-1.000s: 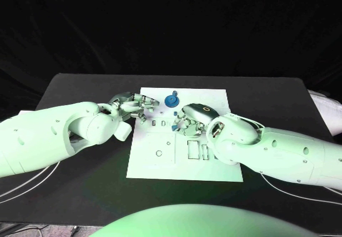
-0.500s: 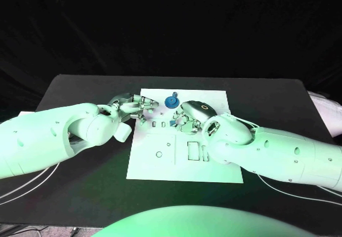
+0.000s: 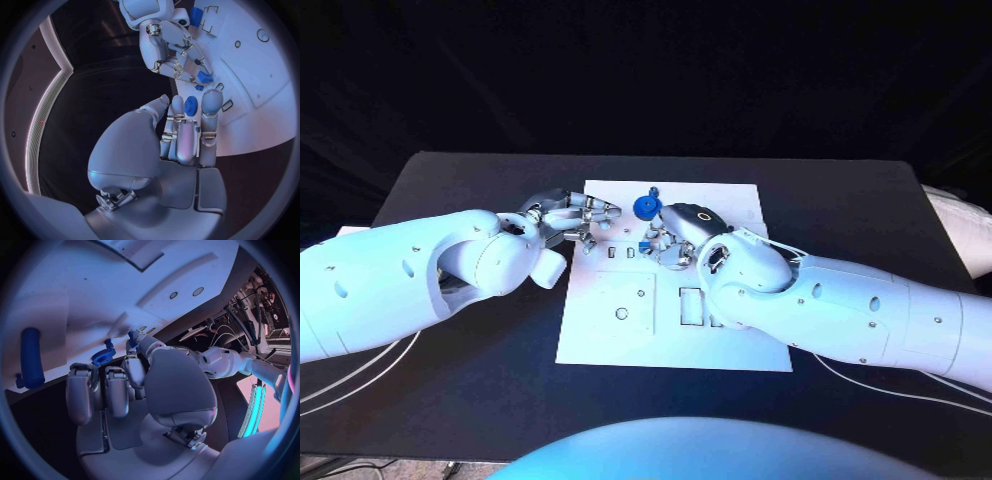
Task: Assemble the parts on the task board
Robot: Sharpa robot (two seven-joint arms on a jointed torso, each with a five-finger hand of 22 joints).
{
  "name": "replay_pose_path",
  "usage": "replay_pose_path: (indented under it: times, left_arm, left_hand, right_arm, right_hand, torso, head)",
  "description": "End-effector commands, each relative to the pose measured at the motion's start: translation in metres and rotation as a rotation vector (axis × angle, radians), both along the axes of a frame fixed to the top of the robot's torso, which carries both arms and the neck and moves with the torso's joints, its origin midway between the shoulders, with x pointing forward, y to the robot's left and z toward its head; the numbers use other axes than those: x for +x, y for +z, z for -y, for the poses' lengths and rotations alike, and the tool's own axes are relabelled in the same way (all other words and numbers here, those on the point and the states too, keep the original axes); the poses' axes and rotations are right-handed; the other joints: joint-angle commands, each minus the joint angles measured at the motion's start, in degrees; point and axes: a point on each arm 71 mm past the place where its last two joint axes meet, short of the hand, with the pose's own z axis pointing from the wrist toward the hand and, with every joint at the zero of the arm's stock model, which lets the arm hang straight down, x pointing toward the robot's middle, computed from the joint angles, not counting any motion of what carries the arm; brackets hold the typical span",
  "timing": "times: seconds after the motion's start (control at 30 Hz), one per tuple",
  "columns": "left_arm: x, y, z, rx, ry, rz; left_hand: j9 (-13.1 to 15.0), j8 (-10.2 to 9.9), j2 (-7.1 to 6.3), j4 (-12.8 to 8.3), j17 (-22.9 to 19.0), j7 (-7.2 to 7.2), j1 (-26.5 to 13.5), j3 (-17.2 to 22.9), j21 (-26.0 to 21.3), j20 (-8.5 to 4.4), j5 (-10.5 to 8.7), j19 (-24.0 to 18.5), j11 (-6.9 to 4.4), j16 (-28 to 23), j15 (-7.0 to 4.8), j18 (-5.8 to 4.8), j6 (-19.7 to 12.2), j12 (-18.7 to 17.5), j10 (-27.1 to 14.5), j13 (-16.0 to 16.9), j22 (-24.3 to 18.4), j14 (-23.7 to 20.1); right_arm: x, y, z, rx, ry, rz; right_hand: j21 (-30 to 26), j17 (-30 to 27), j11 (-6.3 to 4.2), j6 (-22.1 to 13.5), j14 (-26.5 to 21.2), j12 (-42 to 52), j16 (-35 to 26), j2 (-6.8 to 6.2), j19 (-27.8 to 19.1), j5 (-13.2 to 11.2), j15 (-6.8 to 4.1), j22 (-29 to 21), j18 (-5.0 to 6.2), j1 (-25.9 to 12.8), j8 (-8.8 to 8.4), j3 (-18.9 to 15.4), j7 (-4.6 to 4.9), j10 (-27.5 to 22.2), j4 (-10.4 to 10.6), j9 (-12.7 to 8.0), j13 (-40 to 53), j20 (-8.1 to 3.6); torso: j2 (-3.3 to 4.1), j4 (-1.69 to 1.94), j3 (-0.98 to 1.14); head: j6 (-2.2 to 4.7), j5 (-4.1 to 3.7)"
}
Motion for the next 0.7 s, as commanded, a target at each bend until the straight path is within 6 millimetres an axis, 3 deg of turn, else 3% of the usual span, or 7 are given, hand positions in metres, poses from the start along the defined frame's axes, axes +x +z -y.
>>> replay_pose_path:
  times: [0.03,0.7]
  left_arm:
    - [-0.0003,0.0012,0.0021,-0.006,-0.006,0.012]
    - [-0.0003,0.0010,0.0022,-0.006,-0.009,0.010]
  left_hand:
    - [-0.1,-0.1,-0.04,-0.5,0.0,-0.10,0.5,0.0,-0.2,0.18,-0.09,-0.3,-0.16,0.2,0.01,1.09,0.4,0.4,-0.4,-0.1,0.0,-0.4]
    - [-0.1,-0.1,-0.04,-0.5,0.0,-0.10,0.5,0.0,-0.2,0.18,-0.09,-0.3,-0.16,0.2,0.01,1.09,0.4,0.4,-0.4,-0.1,0.0,-0.4]
  right_arm:
    - [0.0012,-0.0020,-0.0012,-0.030,-0.012,0.003]
    - [0.0000,-0.0061,-0.0033,-0.088,-0.005,-0.022]
  right_hand:
    - [-0.3,12.6,-0.25,0.6,5.4,-0.3,0.0,0.32,0.9,0.3,-0.27,3.9,-0.55,-0.3,1.17,-0.1,-0.05,-0.1,0.5,0.4,0.9,-0.28]
    - [-0.6,12.3,-0.08,0.2,5.3,-1.0,-0.3,-1.04,0.7,1.1,-0.13,3.4,-0.46,-1.5,1.27,-0.9,0.16,-0.4,0.8,0.4,0.6,-0.16]
  torso:
    - [0.00,-0.01,0.02]
    - [0.00,-0.01,0.05]
  head:
    - [-0.05,-0.07]
    - [-0.09,0.10]
